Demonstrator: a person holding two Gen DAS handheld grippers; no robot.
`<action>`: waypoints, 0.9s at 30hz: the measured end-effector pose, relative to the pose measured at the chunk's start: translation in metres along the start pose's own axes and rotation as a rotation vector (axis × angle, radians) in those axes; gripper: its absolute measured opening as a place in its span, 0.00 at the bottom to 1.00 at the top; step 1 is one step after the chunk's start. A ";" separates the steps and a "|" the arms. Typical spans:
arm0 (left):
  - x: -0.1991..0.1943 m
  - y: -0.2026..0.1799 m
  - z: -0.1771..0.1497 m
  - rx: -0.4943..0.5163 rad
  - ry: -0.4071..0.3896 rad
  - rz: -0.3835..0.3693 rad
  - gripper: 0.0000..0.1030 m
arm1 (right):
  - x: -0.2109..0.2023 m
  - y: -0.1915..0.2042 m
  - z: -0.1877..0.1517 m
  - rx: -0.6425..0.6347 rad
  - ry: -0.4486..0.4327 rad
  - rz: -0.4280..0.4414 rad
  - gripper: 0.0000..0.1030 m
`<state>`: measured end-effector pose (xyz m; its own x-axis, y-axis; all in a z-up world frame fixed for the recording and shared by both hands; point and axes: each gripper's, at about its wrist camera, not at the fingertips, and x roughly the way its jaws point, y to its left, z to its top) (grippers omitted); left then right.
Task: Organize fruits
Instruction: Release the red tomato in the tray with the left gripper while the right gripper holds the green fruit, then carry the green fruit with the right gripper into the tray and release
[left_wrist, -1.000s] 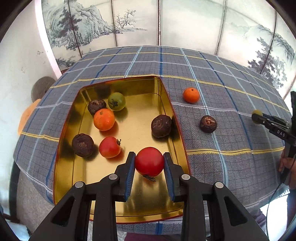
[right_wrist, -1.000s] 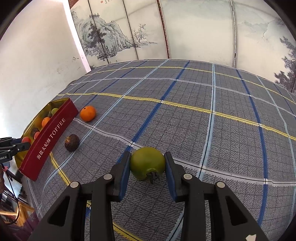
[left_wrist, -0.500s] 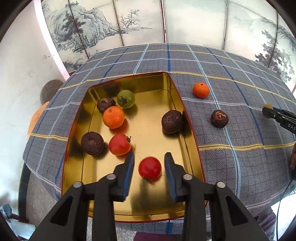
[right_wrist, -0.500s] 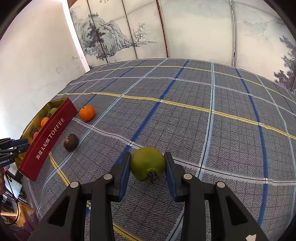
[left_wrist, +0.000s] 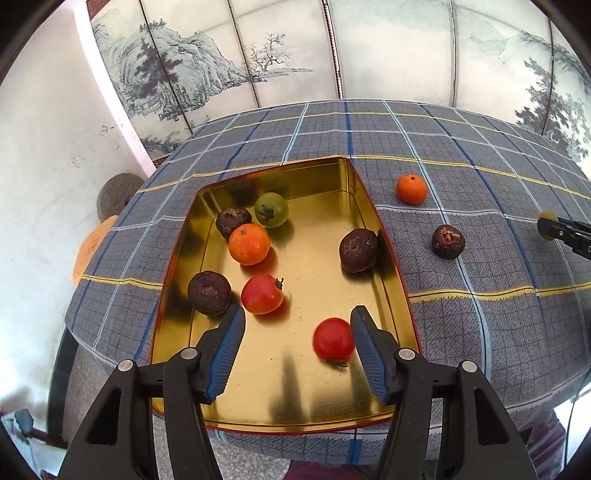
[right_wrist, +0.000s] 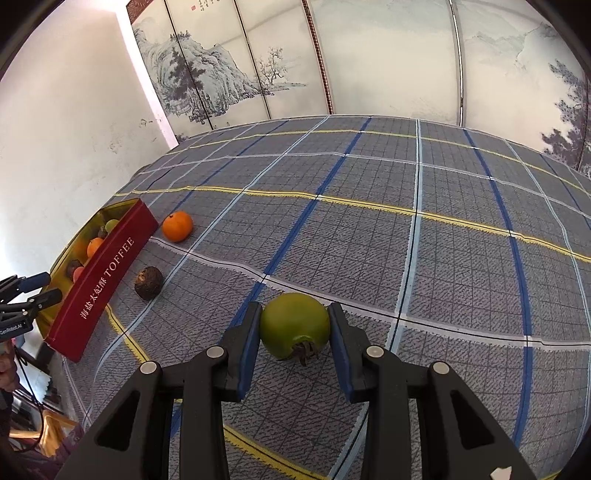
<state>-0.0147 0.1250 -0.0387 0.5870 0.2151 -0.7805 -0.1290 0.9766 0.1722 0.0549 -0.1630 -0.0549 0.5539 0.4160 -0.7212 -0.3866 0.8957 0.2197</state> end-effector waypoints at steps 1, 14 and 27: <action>-0.001 0.000 -0.001 0.001 -0.004 0.004 0.59 | -0.002 0.002 0.000 -0.002 -0.001 0.001 0.32; -0.007 0.010 -0.008 -0.005 -0.034 0.019 0.59 | -0.021 0.050 0.012 -0.067 -0.024 0.054 0.32; -0.007 0.041 -0.021 -0.069 -0.044 0.038 0.59 | -0.017 0.152 0.036 -0.200 -0.019 0.243 0.32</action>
<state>-0.0404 0.1636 -0.0387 0.6147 0.2535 -0.7469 -0.2060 0.9657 0.1583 0.0134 -0.0282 0.0145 0.4404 0.6184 -0.6509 -0.6456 0.7219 0.2491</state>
